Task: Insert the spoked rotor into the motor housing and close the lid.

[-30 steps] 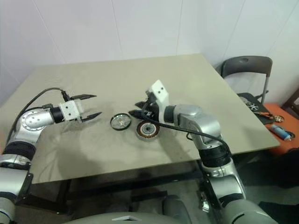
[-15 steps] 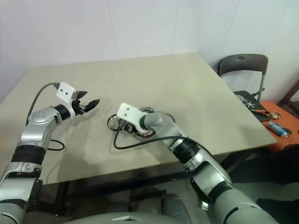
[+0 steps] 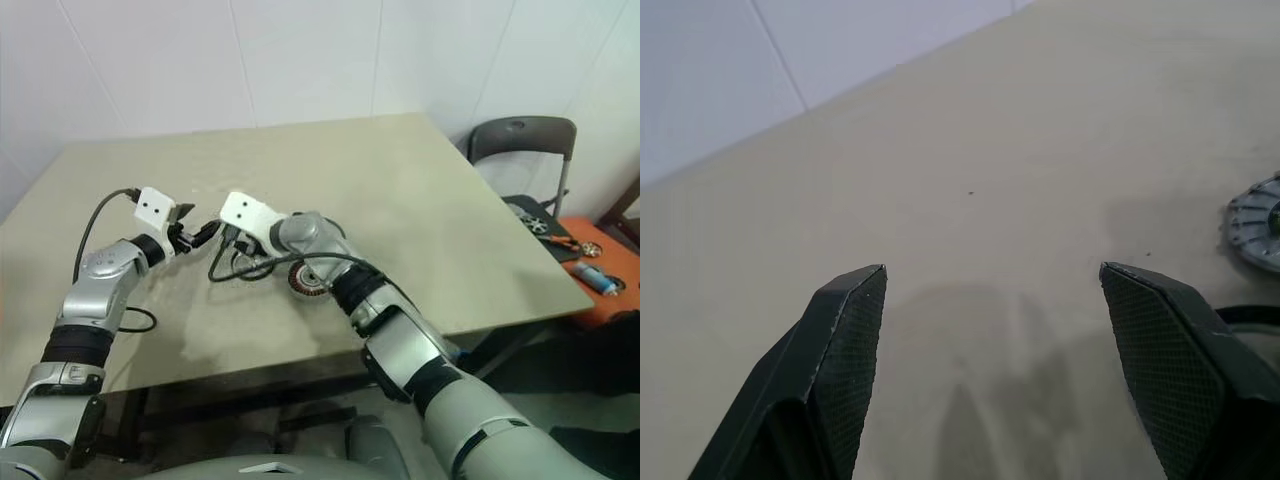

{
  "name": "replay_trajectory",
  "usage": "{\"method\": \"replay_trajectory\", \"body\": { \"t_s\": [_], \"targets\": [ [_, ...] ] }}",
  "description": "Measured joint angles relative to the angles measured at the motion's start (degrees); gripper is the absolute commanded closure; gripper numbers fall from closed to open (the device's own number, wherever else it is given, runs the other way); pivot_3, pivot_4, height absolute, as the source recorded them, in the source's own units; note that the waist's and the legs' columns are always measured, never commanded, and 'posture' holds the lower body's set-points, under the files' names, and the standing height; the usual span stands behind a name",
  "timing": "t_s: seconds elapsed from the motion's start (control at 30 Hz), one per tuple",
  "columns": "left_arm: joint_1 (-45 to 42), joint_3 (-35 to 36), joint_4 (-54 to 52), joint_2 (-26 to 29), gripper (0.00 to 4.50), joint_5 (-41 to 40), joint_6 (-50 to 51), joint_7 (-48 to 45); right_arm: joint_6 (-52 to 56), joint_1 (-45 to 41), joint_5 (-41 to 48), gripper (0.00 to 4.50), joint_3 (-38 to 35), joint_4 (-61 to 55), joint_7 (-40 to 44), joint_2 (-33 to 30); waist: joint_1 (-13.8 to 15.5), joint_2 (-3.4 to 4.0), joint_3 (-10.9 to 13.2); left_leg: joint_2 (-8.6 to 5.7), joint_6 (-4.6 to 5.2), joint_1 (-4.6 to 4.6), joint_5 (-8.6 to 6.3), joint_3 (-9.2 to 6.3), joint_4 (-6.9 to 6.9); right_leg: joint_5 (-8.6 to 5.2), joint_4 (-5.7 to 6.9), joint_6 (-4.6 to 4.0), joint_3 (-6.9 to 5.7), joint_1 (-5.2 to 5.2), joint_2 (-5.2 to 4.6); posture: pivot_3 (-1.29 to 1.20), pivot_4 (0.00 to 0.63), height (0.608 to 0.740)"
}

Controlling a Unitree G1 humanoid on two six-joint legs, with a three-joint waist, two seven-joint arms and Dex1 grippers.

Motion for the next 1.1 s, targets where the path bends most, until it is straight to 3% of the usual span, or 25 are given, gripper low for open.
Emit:
{"method": "replay_trajectory", "body": {
  "t_s": [0.23,0.6,0.7,0.87,1.1],
  "targets": [
    [0.9,0.0,-2.2,-0.7,0.89,0.2,0.3,0.8,1.4,0.2,0.0,2.25,-3.3,10.4,-1.0,2.6,-0.1,0.02,0.0,0.00,0.00,-0.02,0.00,0.00,0.00,0.00,-0.01,0.00,0.00,-0.02,0.00,0.00,0.000,0.740],
    [1.7,0.3,-2.6,-1.2,0.89,0.7,0.4,1.8,1.1,0.2,-0.8,2.25,-4.8,12.3,-1.6,3.3,-0.6,0.03,0.0,0.00,0.00,-0.01,0.00,0.00,0.00,0.00,0.01,0.01,0.00,-0.02,0.01,0.00,0.000,0.740],
    [2.0,0.3,-2.6,-1.2,0.86,1.0,0.4,1.8,0.8,0.2,-1.1,2.89,-4.8,12.3,-1.6,3.3,-0.6,0.03,0.0,0.00,0.00,-0.01,0.00,0.00,0.00,0.00,0.01,0.01,0.00,-0.02,0.01,0.00,0.000,0.740],
    [2.1,0.4,-2.6,-1.4,0.86,1.4,0.3,1.9,0.1,0.8,-1.6,4.41,-4.7,12.0,-1.4,3.3,-0.6,0.03,0.0,0.00,0.00,0.00,0.00,-0.01,0.03,0.00,0.02,0.01,0.00,0.00,0.00,0.00,0.000,0.740],
    [2.2,0.4,-2.5,-1.8,0.86,1.5,0.2,1.9,0.2,1.1,-2.0,4.41,-4.3,11.2,-1.1,3.3,-0.7,0.03,0.0,0.00,0.00,0.00,0.00,-0.01,0.02,0.00,0.03,0.01,0.00,0.00,0.00,0.00,0.000,0.740]
  ]
}}
